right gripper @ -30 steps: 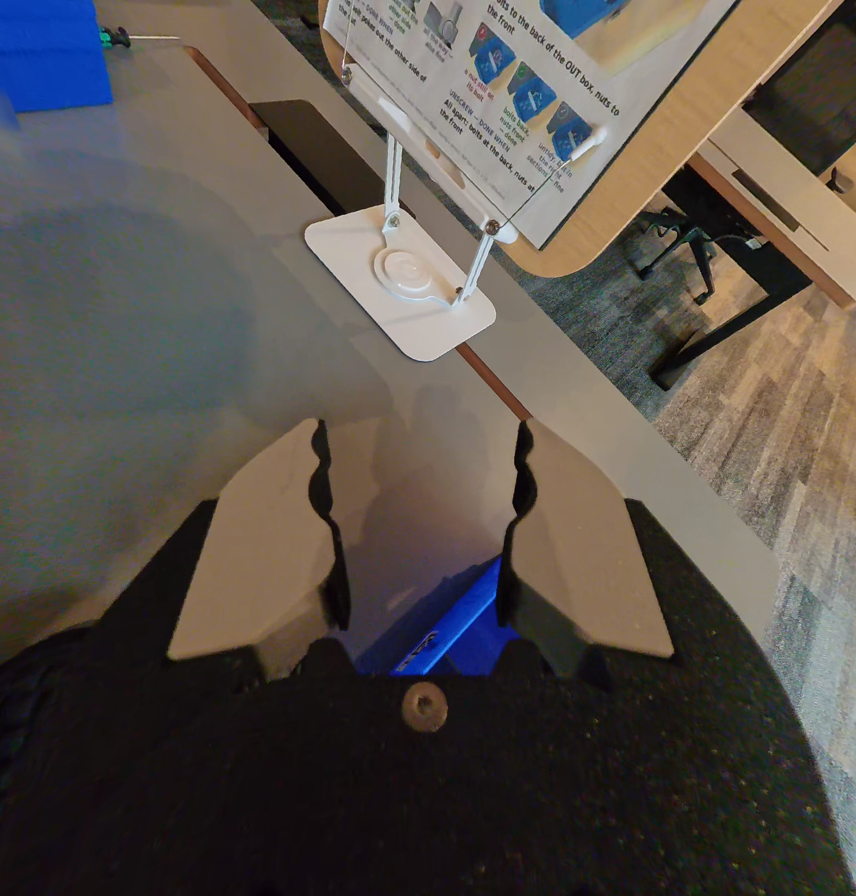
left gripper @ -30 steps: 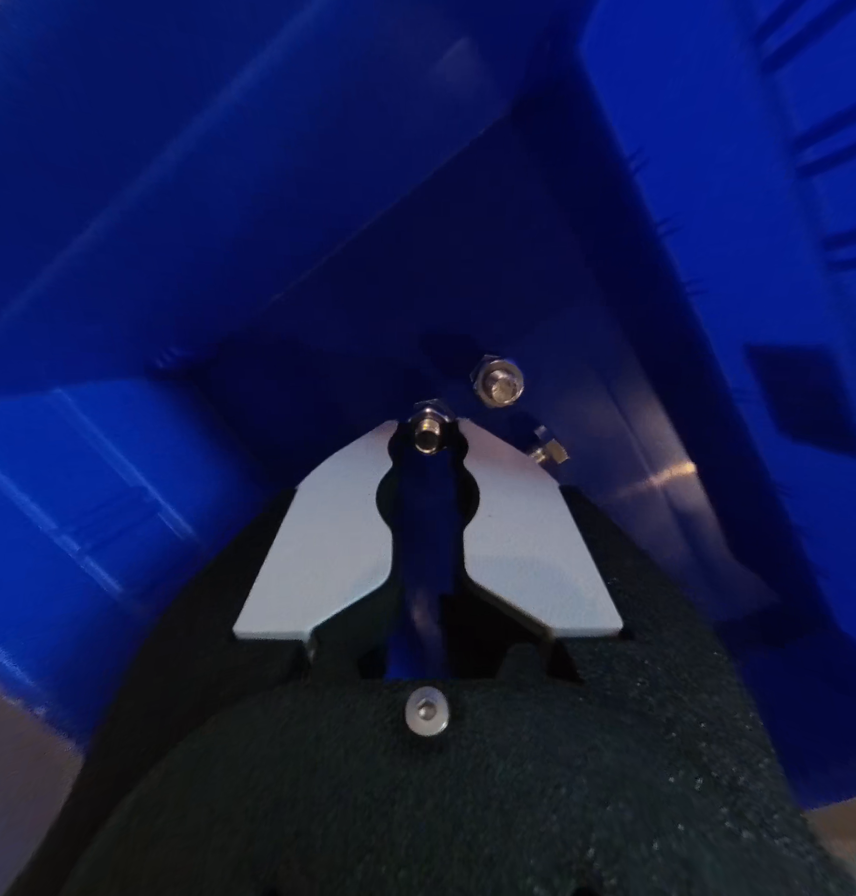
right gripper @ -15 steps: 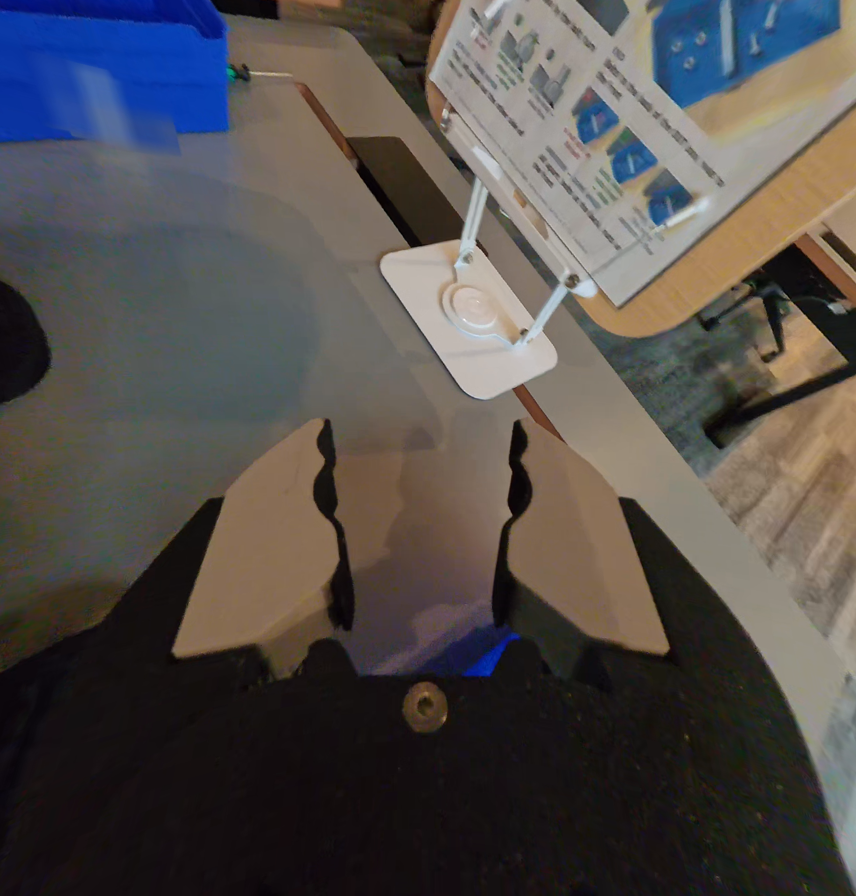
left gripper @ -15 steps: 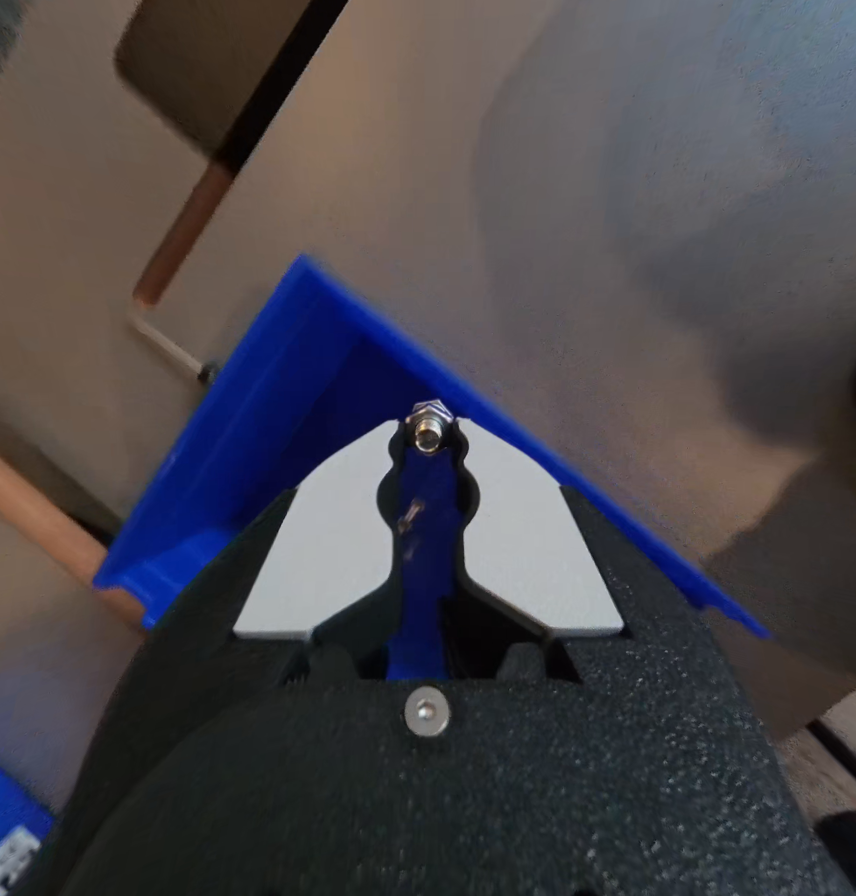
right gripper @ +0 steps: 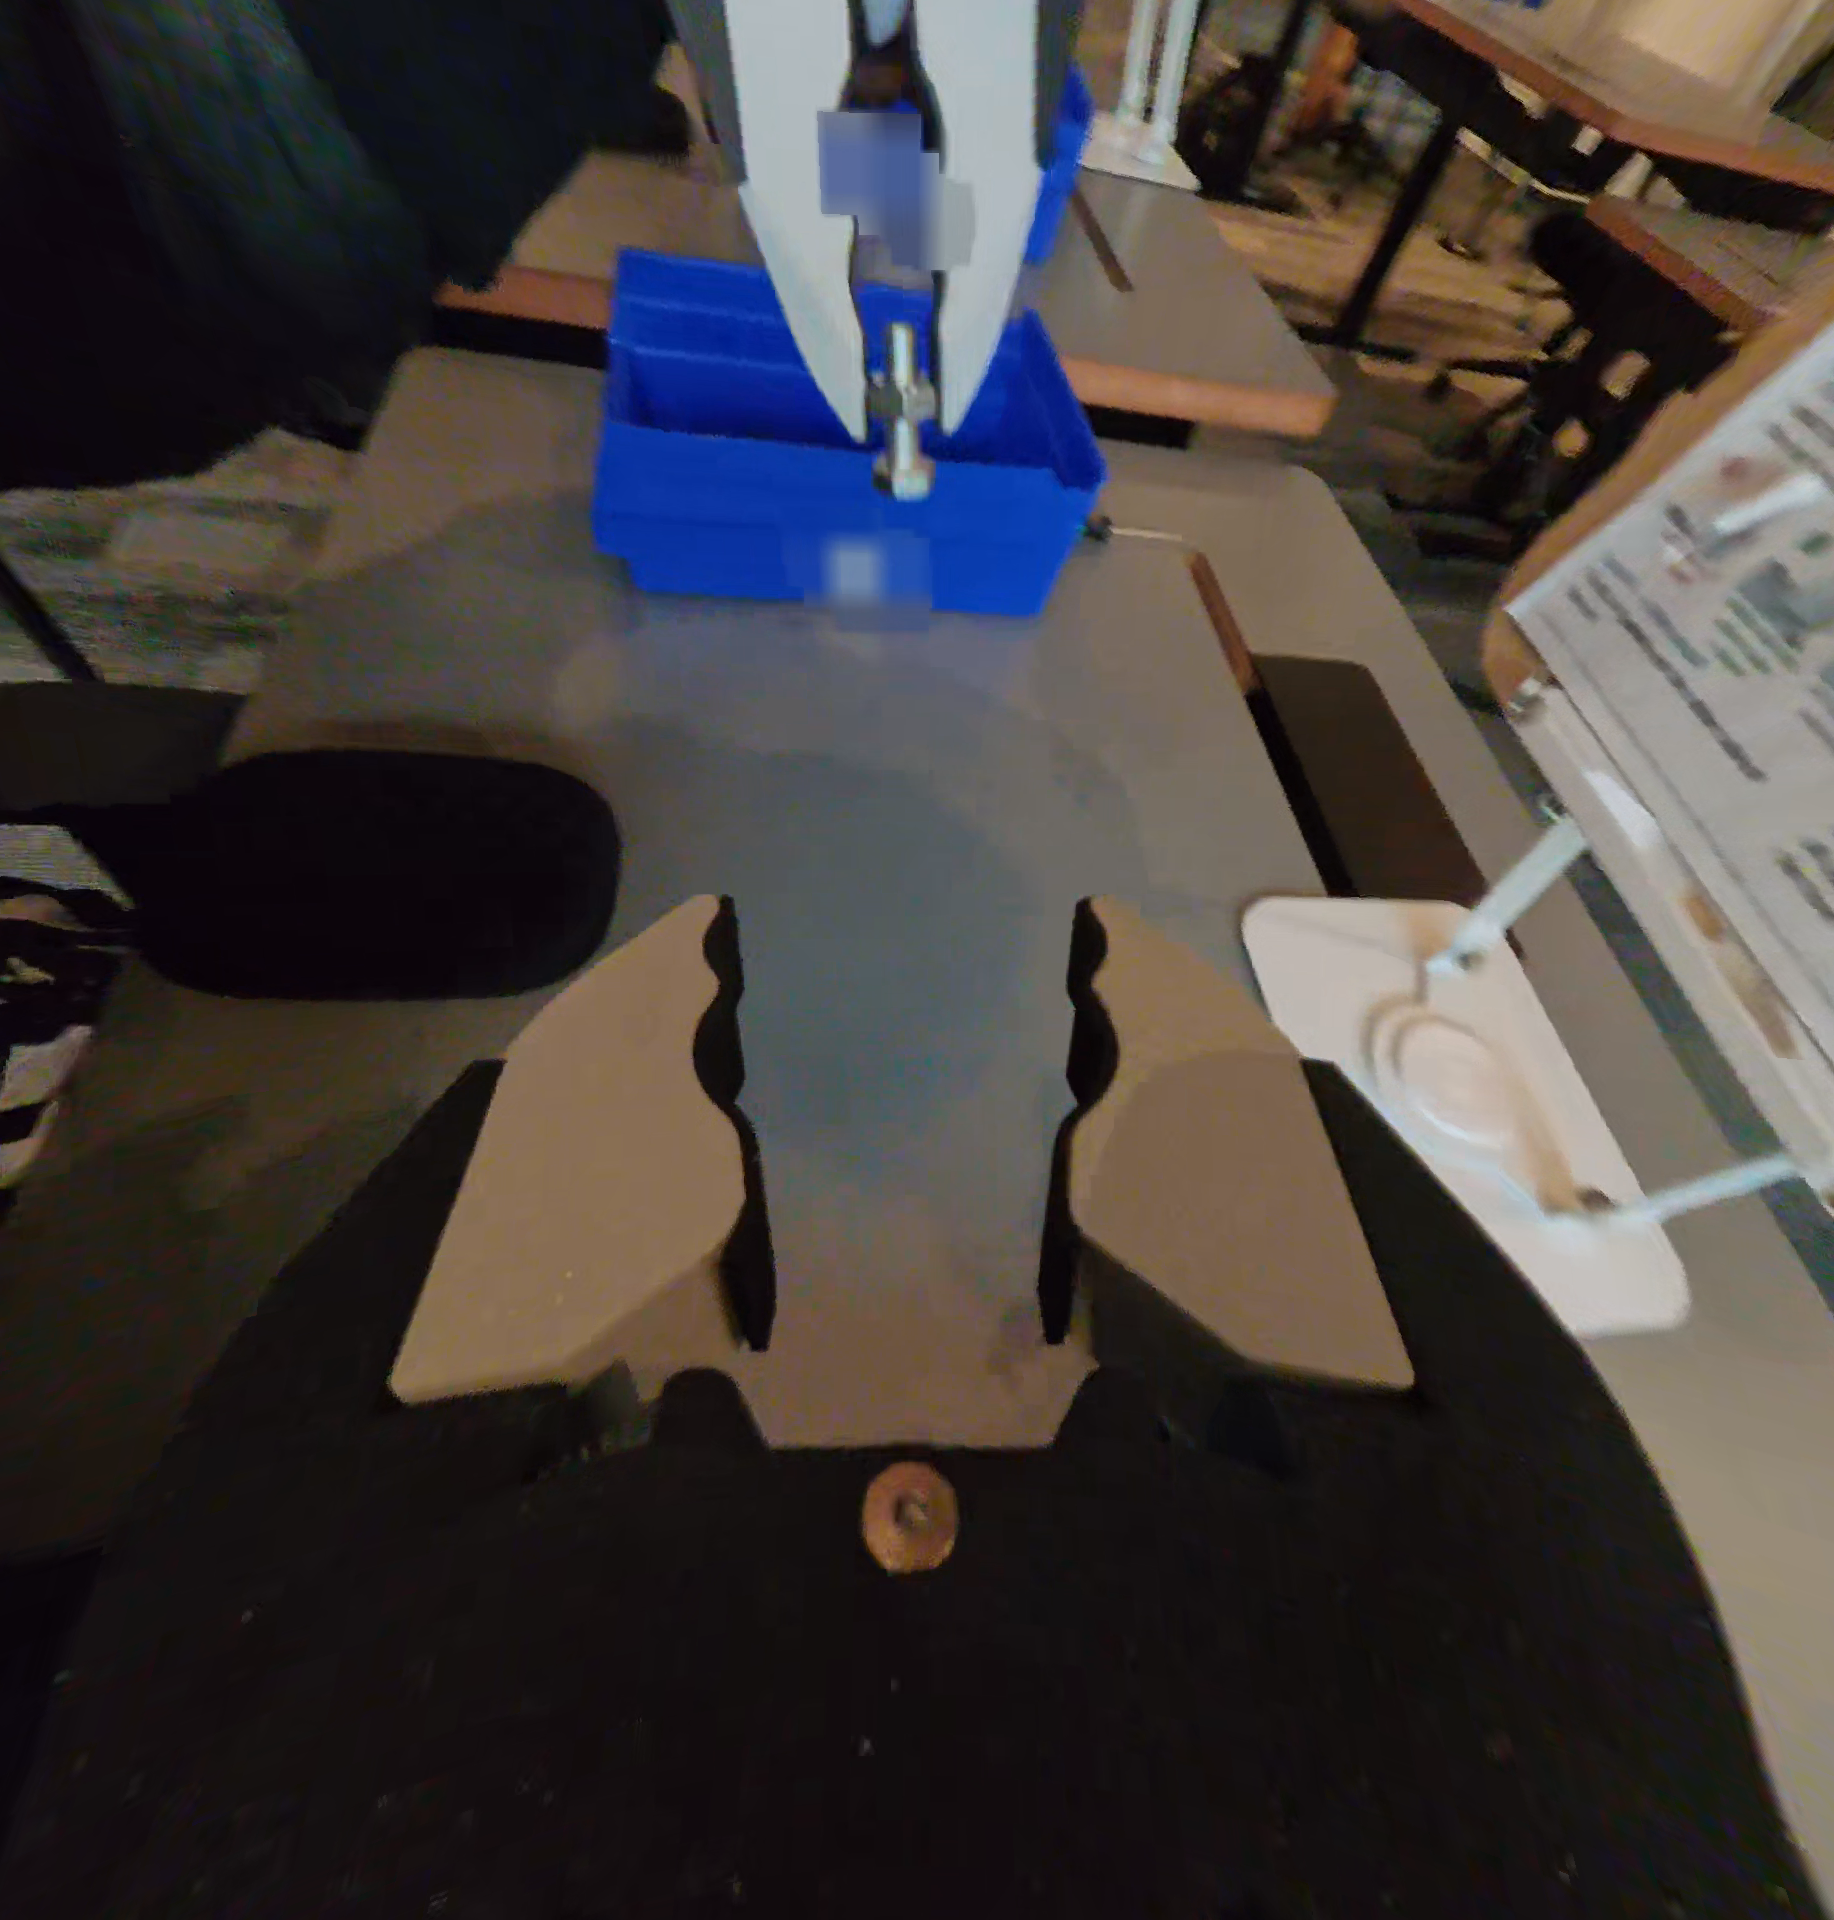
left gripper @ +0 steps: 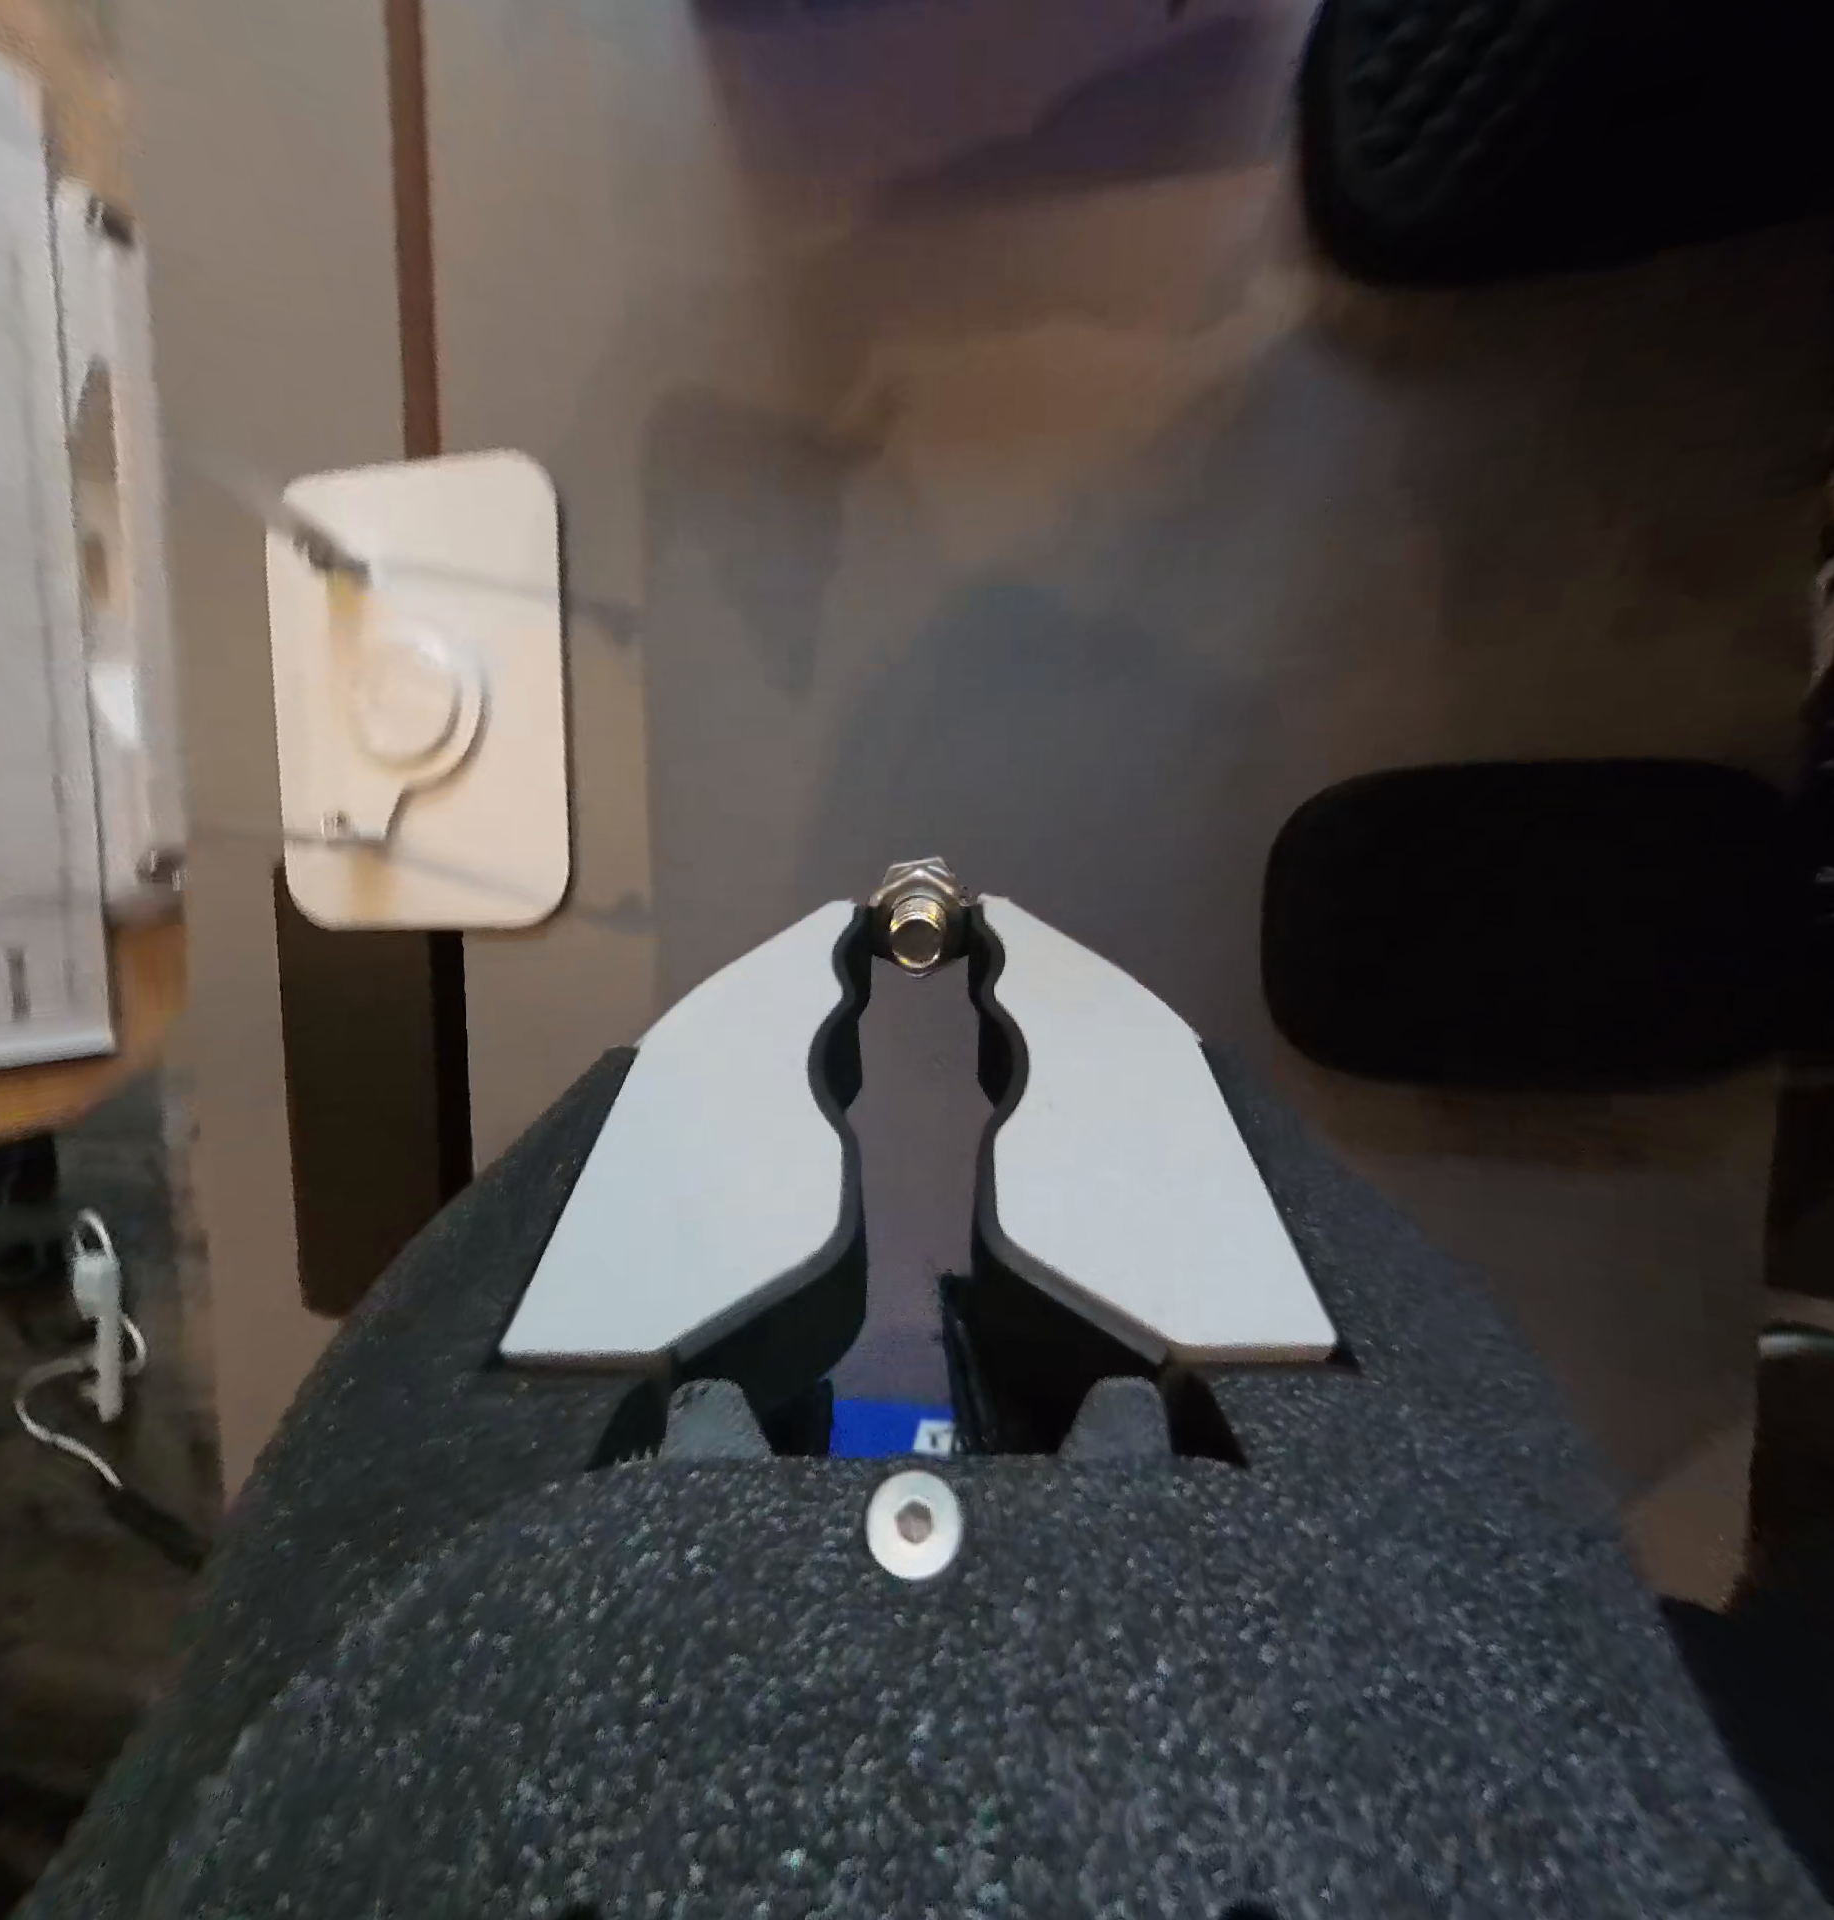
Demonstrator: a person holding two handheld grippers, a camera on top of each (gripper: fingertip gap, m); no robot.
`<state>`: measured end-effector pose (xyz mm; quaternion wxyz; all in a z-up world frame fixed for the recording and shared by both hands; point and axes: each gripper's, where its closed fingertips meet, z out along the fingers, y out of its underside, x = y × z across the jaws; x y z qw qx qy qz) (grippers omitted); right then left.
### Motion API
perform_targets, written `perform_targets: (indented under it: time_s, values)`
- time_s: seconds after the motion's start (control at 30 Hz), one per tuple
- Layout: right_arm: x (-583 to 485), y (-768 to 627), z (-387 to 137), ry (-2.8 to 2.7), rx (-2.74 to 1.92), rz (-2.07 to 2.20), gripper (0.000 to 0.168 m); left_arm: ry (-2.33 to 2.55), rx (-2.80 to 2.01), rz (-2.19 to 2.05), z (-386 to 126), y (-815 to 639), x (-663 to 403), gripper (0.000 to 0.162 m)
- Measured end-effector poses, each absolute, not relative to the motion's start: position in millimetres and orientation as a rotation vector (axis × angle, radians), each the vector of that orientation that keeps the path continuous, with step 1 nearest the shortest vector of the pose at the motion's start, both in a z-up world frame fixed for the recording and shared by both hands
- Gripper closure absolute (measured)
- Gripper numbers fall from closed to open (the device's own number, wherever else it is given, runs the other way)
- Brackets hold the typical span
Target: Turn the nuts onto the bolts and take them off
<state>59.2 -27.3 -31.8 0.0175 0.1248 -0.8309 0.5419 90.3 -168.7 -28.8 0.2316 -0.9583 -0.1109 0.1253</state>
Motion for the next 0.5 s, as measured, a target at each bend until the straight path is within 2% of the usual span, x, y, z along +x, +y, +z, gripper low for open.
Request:
perform_targets:
  time_s: [0.5]
  values:
    - [126.2, -73.4, -24.8, -2.678, 0.783, 2.157, 0.12, 0.209, -2.65, 0.198, -15.2, -66.2, 126.0, 0.144]
